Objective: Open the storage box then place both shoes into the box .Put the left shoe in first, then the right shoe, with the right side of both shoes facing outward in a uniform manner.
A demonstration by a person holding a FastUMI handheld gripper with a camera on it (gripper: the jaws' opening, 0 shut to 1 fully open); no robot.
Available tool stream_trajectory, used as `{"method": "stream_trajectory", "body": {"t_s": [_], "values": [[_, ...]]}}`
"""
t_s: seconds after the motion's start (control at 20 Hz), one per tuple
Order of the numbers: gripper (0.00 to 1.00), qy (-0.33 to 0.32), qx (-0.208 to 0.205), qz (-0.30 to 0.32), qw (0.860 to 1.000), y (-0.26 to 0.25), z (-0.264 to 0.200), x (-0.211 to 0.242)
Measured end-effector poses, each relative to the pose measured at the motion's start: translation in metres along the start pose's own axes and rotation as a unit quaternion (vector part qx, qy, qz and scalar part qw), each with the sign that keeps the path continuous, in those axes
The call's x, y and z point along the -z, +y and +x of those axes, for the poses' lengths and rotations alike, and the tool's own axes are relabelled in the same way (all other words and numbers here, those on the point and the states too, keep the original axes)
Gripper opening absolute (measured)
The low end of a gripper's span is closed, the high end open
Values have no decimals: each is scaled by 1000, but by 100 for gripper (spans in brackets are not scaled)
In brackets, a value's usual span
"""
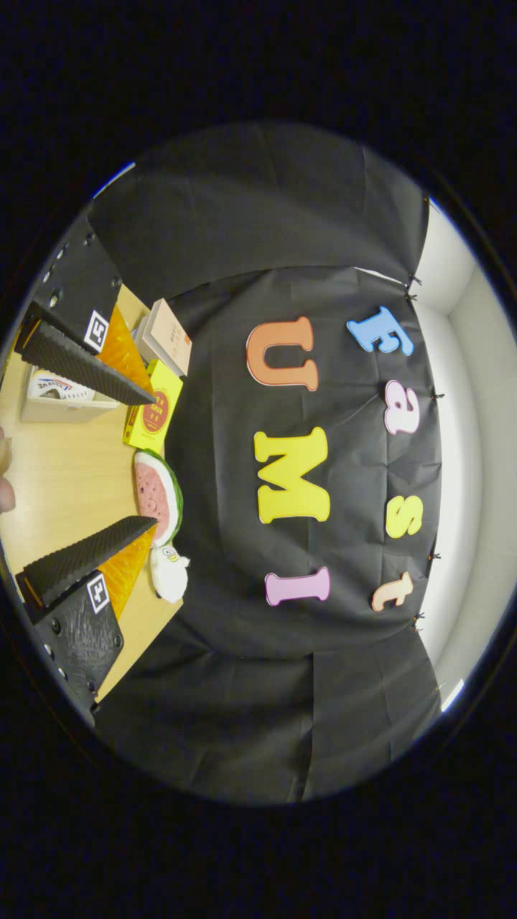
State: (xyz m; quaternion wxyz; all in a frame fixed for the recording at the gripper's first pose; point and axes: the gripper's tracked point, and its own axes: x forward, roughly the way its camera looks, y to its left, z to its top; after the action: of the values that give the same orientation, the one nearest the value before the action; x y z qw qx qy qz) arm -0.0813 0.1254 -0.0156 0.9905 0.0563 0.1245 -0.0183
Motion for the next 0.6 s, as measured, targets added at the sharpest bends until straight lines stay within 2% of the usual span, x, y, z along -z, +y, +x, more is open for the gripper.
{"method": "stream_trajectory", "body": {"t_s": [0.6], "values": [[95, -15, 0, 22, 1000, -39, -31, -22]]}}
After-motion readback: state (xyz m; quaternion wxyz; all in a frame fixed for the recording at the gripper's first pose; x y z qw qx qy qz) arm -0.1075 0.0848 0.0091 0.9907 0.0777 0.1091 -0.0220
